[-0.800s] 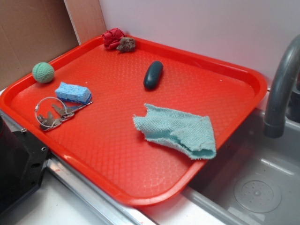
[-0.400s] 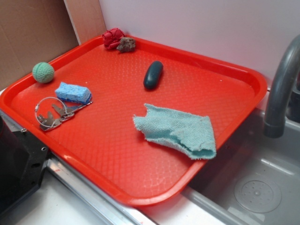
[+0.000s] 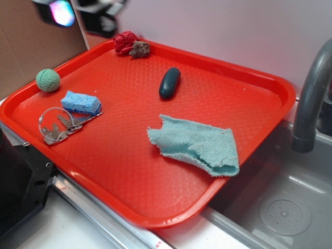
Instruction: Grab the plastic pickle.
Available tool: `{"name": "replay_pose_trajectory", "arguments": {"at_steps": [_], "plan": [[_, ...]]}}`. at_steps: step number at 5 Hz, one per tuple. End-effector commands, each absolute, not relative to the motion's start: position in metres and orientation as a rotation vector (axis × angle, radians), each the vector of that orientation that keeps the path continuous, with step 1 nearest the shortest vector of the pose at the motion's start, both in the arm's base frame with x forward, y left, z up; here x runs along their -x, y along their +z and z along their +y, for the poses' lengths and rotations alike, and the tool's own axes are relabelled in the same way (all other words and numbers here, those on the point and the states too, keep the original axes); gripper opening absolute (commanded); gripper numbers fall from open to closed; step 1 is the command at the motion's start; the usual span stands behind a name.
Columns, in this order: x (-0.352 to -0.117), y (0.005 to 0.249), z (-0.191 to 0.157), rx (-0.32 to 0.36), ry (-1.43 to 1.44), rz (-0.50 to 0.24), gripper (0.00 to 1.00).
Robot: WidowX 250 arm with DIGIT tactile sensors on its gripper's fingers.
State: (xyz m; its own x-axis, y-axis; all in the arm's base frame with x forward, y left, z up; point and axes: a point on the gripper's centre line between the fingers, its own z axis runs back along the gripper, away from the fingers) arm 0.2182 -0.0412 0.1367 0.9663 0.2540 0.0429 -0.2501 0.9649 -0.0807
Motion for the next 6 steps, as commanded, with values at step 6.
{"name": "replay_pose_trajectory", "arguments": {"at_steps": [6], "plan": [[-0.327,0.043,-0.017,0.074,0.751,-0.138,1.00]]}}
